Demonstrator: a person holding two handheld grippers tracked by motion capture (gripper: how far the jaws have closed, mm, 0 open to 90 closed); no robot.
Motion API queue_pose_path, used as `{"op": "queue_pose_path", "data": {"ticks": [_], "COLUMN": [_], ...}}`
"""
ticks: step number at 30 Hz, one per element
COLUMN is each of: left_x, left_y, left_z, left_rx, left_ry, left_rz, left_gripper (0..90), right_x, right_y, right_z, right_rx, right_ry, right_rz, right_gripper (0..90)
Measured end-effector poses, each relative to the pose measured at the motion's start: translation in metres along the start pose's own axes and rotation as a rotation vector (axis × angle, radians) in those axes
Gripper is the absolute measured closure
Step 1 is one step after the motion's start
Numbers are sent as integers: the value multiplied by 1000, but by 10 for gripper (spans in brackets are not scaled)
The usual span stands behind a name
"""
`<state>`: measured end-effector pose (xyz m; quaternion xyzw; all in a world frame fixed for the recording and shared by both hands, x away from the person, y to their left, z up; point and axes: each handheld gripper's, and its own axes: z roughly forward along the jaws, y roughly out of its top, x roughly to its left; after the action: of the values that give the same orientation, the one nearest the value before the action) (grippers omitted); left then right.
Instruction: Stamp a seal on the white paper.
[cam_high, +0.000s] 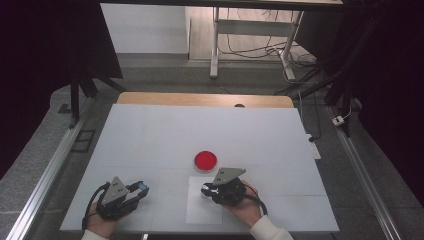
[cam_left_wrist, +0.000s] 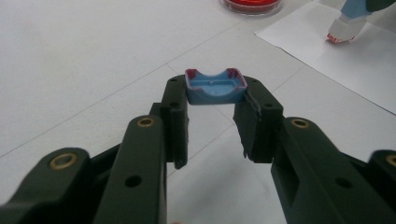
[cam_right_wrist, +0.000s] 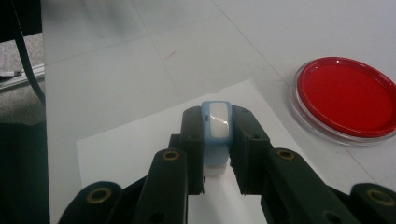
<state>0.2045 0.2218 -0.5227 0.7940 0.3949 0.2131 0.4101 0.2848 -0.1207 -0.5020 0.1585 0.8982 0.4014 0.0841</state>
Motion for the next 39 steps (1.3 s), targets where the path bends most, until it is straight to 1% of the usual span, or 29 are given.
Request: {"op": "queue_pose_path", "data": {"ticks": [7, 16, 20, 25, 39], "left_x": [0, 0, 0, 0, -1], "left_y": [0, 0, 0, 0, 0], "left_z": [0, 0, 0, 0, 0], "left_rx": [1, 1, 2, 2, 3], "left_ry": [-2, -3, -3, -3, -3], "left_rz": [1, -1, 0, 1, 1], "left_gripper": [655, 655, 655, 655, 655], "right_x": [0, 0, 0, 0, 0], "right_y": [-1, -1, -1, -1, 0], "right_z": [2, 3, 3, 3, 6], "right_rx": [6, 10, 7, 16, 46], "right_ry": [-6, -5, -2, -7, -8], "right_rz": [-12, -11, -17, -29, -10], "right_gripper": [755, 755, 756, 756, 758]}}
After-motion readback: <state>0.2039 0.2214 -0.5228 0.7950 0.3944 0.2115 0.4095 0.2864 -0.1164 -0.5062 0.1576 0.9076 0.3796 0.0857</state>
